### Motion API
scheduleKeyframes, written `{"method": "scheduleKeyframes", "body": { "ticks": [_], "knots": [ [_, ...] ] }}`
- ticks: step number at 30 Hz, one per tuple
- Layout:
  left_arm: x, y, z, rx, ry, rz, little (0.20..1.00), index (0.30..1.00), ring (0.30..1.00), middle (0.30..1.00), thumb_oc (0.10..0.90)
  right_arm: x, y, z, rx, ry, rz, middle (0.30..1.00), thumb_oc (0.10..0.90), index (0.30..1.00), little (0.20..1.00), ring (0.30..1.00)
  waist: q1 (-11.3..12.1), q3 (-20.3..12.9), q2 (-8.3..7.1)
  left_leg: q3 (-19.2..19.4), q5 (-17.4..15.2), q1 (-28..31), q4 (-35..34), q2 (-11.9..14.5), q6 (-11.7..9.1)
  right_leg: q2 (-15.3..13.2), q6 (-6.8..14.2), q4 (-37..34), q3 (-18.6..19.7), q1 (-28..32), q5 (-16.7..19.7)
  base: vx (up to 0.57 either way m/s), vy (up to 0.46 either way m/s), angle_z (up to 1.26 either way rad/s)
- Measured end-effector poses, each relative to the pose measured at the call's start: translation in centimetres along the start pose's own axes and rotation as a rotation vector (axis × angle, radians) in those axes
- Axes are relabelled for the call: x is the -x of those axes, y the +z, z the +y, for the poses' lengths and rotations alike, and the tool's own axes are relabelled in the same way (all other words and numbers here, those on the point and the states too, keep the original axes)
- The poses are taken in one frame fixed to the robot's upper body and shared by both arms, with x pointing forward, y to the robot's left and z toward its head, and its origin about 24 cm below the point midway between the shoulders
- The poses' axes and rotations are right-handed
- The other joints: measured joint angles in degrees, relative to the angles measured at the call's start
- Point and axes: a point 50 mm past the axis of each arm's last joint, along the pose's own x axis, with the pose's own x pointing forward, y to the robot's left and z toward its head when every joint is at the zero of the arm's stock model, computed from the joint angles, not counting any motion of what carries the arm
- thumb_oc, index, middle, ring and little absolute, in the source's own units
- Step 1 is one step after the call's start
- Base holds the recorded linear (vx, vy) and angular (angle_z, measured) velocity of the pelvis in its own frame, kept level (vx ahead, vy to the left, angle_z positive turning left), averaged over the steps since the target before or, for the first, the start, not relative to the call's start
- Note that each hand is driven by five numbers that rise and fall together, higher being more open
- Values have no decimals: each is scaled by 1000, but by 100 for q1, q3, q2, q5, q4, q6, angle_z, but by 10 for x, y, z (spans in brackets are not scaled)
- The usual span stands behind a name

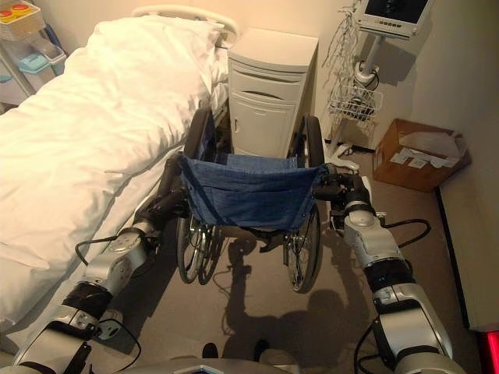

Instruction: Push the wheelchair next to the bed

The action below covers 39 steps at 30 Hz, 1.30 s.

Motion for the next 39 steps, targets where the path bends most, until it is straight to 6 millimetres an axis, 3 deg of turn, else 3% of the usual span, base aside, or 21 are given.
{"method": "scheduleKeyframes", "body": {
  "ticks": [8, 22, 39],
  "knots": [
    [0, 3, 5, 20, 26, -12, 900, 900, 900, 900, 800, 0, 0, 1, -25, 10, 2, 900, 800, 900, 900, 900, -3, -49, 81, 4, 1, 4, -1, 2, 1, 12, -3, -102, 5, 45, 56, -2, -3, 0],
    [-1, 6, 8, 29, 38, -12, 900, 900, 900, 900, 800, 1, -1, 1, -19, 13, -2, 900, 800, 900, 900, 900, -1, -51, 84, 2, 1, 4, -1, 9, 1, 19, -4, -103, -1, 47, 56, -2, -1, 0],
    [0, 15, 15, -80, 28, -6, 900, 900, 900, 900, 800, 1, 2, -10, 45, 41, -1, 900, 800, 900, 900, 900, 13, -55, 93, -7, -1, -18, -3, 8, -1, 16, -3, -105, -22, 37, 55, 0, 0, 0]
  ]
}}
